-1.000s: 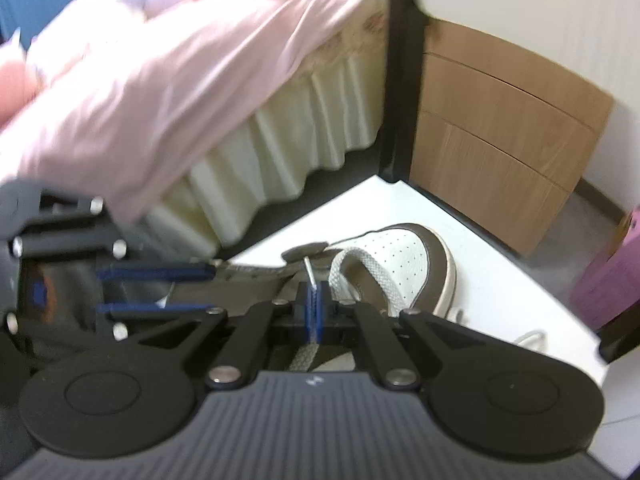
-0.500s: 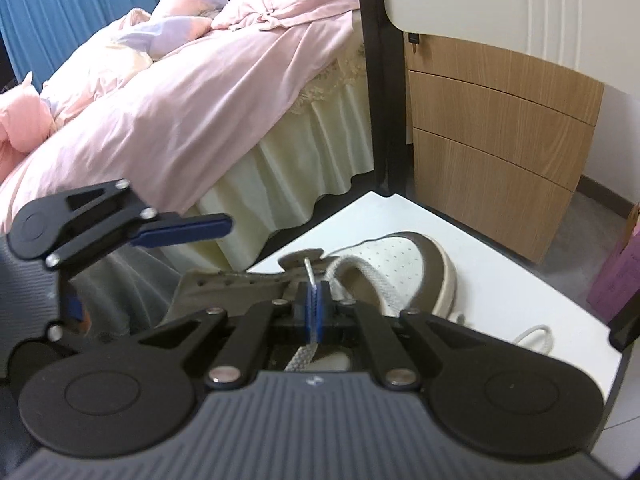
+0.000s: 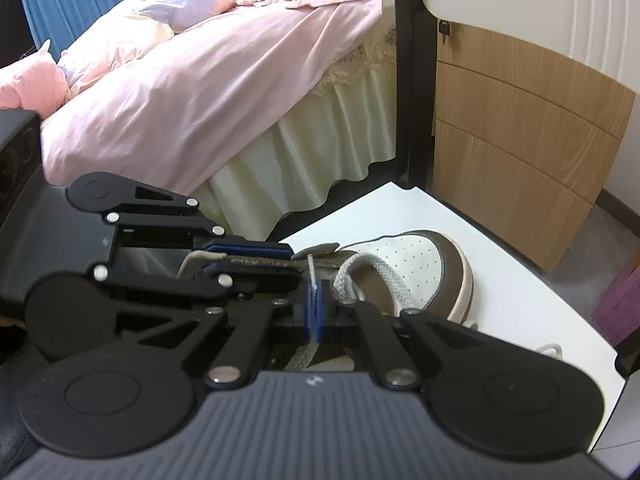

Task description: Lace up shoes with both hands

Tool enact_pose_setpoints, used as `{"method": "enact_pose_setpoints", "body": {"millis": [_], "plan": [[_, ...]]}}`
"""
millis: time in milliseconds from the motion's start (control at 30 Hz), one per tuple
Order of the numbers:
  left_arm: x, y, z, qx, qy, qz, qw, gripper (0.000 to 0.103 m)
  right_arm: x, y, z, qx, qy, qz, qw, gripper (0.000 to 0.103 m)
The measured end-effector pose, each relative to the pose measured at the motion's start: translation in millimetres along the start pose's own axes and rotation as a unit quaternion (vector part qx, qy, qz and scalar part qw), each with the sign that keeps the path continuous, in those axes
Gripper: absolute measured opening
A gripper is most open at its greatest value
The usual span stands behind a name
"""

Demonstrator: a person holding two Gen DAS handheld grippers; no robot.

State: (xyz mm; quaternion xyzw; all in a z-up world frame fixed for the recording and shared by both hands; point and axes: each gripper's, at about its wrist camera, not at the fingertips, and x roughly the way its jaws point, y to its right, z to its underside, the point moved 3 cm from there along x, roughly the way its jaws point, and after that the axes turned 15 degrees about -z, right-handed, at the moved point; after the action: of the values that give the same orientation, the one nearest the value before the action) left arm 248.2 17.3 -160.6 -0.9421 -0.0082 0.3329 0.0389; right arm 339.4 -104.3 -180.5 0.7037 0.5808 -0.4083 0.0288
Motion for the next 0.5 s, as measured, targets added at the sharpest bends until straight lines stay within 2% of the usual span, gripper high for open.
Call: {"method": "enact_pose_setpoints", "body": {"millis": [167,333,500], "plan": [[7,-26,6,-0.087,-0.034,0.051,0.9943,0.012,6,7,-1,0.03,-0.015,-0.013,0.999,0.003],[17,-48,15,-0.17,-0.064,0.096,0.9787,0.013,10,10,0,0.049,-0.019,-0.018,0.998,0.003],[24,-58,25,-0.216,-0.081,0.124,0.965,0.013,8,14,2,0.074,-0.006,-0.027,0.997,0.002]]}}
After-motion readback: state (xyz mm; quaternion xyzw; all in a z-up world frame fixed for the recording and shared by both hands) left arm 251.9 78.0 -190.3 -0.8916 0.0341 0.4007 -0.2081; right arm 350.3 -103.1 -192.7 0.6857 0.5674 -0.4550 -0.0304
